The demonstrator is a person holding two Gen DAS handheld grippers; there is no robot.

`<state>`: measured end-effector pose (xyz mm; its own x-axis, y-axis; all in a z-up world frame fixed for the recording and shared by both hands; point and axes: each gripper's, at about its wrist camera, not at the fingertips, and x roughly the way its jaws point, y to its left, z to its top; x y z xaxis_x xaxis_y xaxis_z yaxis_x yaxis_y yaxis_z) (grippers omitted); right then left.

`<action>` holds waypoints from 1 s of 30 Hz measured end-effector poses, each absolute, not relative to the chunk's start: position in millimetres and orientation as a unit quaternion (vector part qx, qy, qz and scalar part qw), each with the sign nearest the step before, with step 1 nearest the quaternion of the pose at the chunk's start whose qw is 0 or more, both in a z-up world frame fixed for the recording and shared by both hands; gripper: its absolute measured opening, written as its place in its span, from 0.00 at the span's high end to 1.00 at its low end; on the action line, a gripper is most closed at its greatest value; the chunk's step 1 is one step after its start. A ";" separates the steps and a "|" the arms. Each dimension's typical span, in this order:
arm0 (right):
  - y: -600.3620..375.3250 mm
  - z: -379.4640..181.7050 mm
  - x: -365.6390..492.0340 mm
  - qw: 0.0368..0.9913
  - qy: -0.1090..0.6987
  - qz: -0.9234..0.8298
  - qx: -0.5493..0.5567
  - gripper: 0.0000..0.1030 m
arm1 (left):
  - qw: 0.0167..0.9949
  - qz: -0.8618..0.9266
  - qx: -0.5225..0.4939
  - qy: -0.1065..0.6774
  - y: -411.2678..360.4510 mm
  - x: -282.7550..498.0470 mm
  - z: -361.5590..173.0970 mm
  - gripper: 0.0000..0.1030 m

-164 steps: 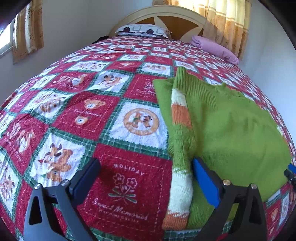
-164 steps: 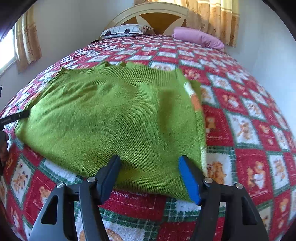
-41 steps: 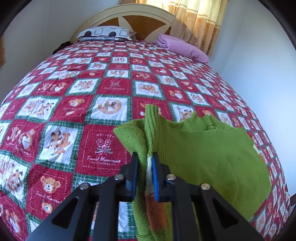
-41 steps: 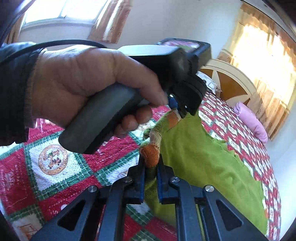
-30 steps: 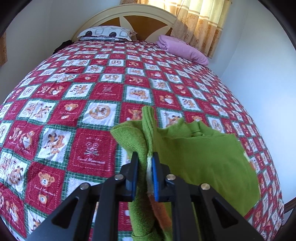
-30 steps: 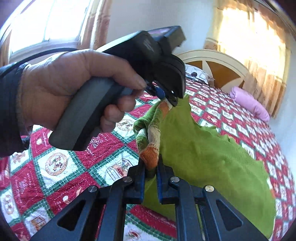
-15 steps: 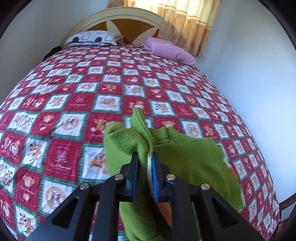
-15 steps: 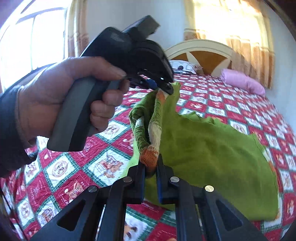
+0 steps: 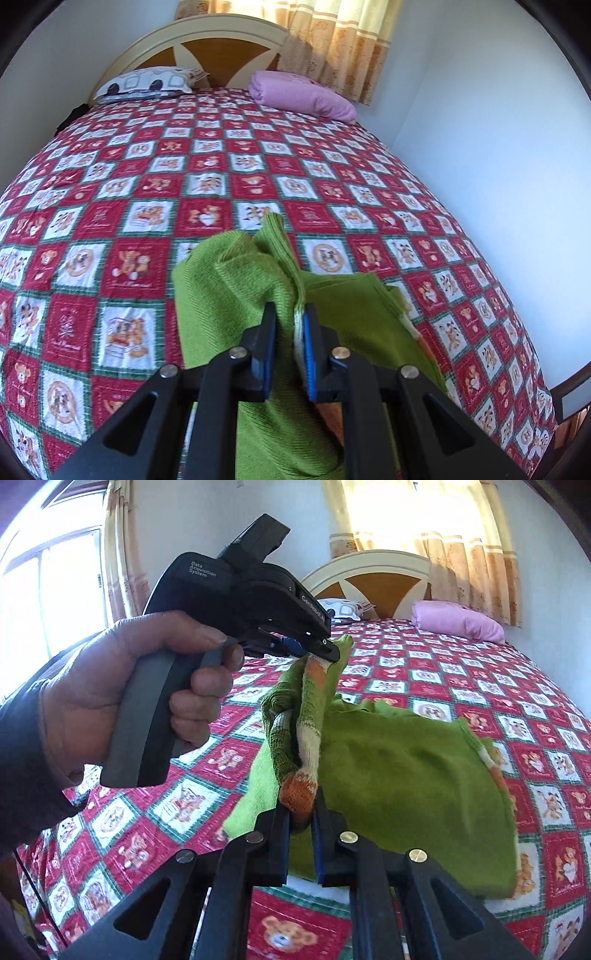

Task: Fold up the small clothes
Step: 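Lift the side edge with both tools and fold the sweater in half lengthwise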

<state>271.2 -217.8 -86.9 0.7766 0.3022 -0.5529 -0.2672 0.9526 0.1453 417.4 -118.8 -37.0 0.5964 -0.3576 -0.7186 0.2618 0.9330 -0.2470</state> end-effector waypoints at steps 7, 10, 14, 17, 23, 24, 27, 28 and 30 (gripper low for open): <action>-258.0 -89.9 267.5 0.932 0.317 0.152 0.084 0.91 | 0.885 -0.195 -0.053 0.421 -149.6 419.7 -41.6 0.86; -269.0 -90.8 264.4 0.931 0.321 0.147 0.093 0.91 | 0.881 -0.204 -0.048 0.424 -164.5 420.3 -44.1 0.86; -282.9 -90.9 259.7 0.929 0.325 0.142 0.103 0.91 | 0.877 -0.214 -0.041 0.429 -184.9 422.0 -47.3 0.86; -297.3 -91.8 256.1 0.927 0.328 0.136 0.117 0.91 | 0.873 -0.222 -0.036 0.432 -200.8 422.5 -50.2 0.86; -327.1 -101.3 251.4 0.920 0.340 0.126 0.149 0.91 | 0.865 -0.230 -0.029 0.445 -228.9 425.1 -61.8 0.86; -330.6 -103.5 250.7 0.919 0.341 0.126 0.154 0.91 | 0.864 -0.230 -0.028 0.446 -231.9 425.5 -63.8 0.86; -342.3 -109.8 248.7 0.915 0.347 0.120 0.164 0.91 | 0.859 -0.233 -0.025 0.454 -244.3 426.6 -71.9 0.86; -345.9 -111.4 248.2 0.914 0.349 0.118 0.169 0.91 | 0.858 -0.234 -0.024 0.456 -247.6 427.3 -73.6 0.86; -352.2 -113.6 247.7 0.913 0.351 0.115 0.175 0.91 | 0.856 -0.236 -0.022 0.460 -254.3 428.3 -76.9 0.86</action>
<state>247.7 -352.2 -113.6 0.7274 0.3326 -0.6002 -0.0864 0.9121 0.4007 428.3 -254.3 -76.9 0.4655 -0.4244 -0.7767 0.3844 0.8874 -0.2546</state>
